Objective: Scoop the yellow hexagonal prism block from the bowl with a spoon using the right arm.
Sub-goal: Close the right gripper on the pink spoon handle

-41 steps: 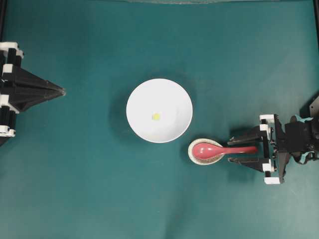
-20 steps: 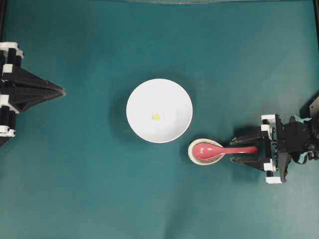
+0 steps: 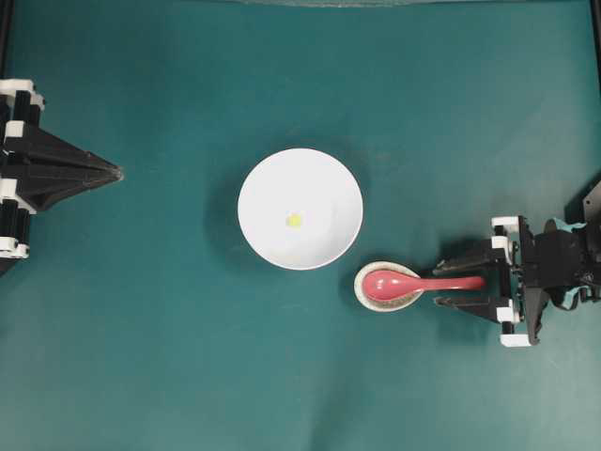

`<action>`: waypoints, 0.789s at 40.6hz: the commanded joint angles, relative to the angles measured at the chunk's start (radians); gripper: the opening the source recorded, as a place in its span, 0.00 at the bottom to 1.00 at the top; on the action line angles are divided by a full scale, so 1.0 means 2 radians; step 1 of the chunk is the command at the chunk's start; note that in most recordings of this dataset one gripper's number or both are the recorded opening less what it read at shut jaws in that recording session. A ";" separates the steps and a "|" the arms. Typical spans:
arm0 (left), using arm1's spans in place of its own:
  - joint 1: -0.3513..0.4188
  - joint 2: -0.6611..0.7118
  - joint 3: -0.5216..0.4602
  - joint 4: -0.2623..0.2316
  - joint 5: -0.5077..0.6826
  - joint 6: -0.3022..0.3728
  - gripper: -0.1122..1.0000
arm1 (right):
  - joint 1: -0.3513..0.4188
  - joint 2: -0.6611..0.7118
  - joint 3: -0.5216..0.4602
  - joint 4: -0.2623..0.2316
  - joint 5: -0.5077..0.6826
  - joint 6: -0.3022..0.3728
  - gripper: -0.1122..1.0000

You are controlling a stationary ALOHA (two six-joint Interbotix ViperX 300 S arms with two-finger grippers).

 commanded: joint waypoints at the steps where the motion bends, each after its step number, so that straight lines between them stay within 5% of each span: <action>1: -0.001 0.004 -0.012 0.001 -0.005 0.001 0.10 | 0.002 -0.004 -0.002 0.000 -0.004 -0.002 0.60; 32: -0.001 0.004 -0.012 0.001 -0.005 0.001 0.10 | -0.008 -0.004 -0.005 0.000 -0.002 -0.007 0.54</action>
